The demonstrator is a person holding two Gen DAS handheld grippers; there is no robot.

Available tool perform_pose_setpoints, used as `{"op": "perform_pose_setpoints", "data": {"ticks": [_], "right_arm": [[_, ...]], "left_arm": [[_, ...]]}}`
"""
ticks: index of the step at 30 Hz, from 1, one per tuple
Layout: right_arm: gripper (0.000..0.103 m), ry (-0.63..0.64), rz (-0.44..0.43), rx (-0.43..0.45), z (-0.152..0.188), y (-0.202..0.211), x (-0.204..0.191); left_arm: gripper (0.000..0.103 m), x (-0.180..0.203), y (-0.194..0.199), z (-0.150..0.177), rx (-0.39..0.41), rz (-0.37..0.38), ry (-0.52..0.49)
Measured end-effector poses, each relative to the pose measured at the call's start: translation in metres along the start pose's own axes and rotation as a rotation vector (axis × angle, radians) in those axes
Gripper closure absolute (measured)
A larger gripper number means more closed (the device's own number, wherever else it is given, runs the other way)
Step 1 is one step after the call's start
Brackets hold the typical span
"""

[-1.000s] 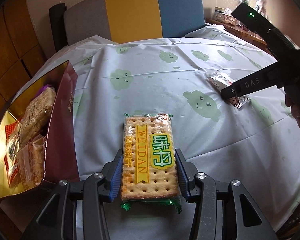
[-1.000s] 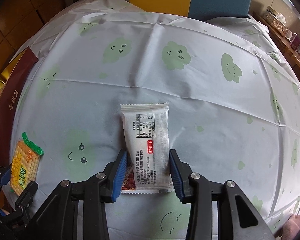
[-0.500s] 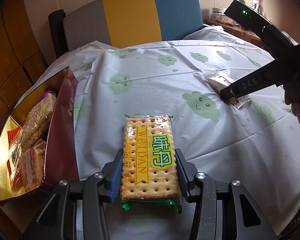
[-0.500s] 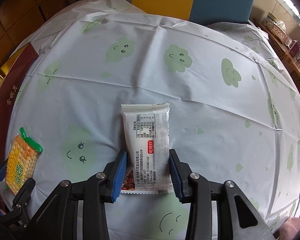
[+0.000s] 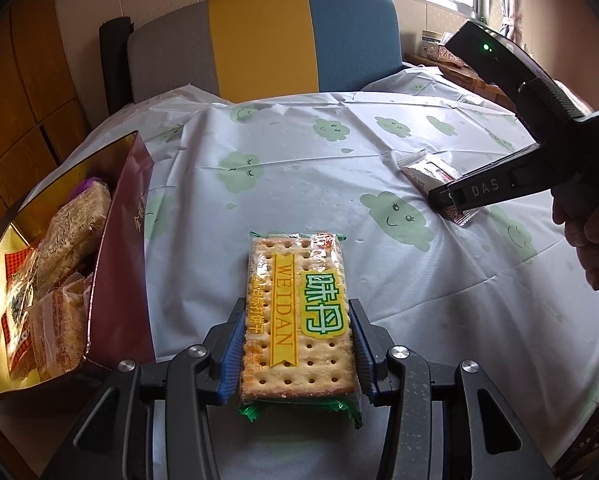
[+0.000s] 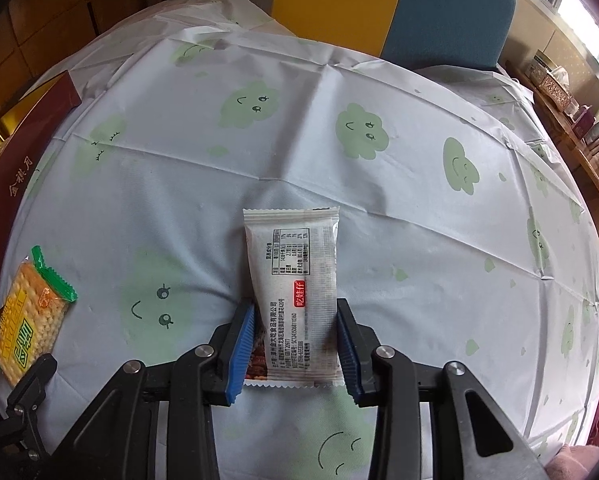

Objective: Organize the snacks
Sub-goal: 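Lift the cracker packet with the left tool while the right tool holds the sachet, then lower the cracker packet onto the red bag in the tray and open the left tool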

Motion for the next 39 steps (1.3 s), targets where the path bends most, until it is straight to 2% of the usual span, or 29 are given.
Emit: {"op": "perform_pose_setpoints", "data": {"ticks": [2,13,19,23,30,33,36,39], "right_arm": [[0.064,-0.015,-0.01,0.002,0.0,0.0,0.002],[0.065,0.017,0.02,0.021,0.005,0.008,0.0],[0.065,0.039,0.031,0.023,0.007,0.012,-0.004],[0.066,0.051,0.038,0.021,0.007,0.012,-0.008],[0.066,0.053,0.036,0.027,0.008,0.013,-0.01],[0.066,0.048,0.029,0.029,0.008,0.014,-0.008],[0.066,0.048,0.023,0.026,0.007,0.013,-0.006],[0.066,0.06,0.036,0.032,0.007,0.013,-0.006]], "left_arm": [[0.056,-0.001,0.003,0.001,-0.005,0.006,0.01],[0.056,0.015,0.056,-0.005,0.071,0.059,-0.03],[0.056,-0.003,0.097,-0.025,0.134,0.068,0.023],[0.056,-0.032,0.112,-0.036,0.146,0.053,0.095],[0.056,-0.107,0.131,-0.042,0.175,-0.032,0.238],[0.056,-0.158,0.139,-0.032,0.18,-0.093,0.33],[0.056,-0.207,0.147,-0.013,0.186,-0.193,0.42],[0.056,-0.247,0.152,0.014,0.166,-0.232,0.513]]}}
Point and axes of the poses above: each gripper's, at about its wrist camera, not at the fingertips, and y roughly against the way its jaws point, x to its right, z to its underside, the point moved 7 cm from there along -y, roughly the way its jaws point, and after that the axes turned 2 degrees about z, right-handed, at the moved point
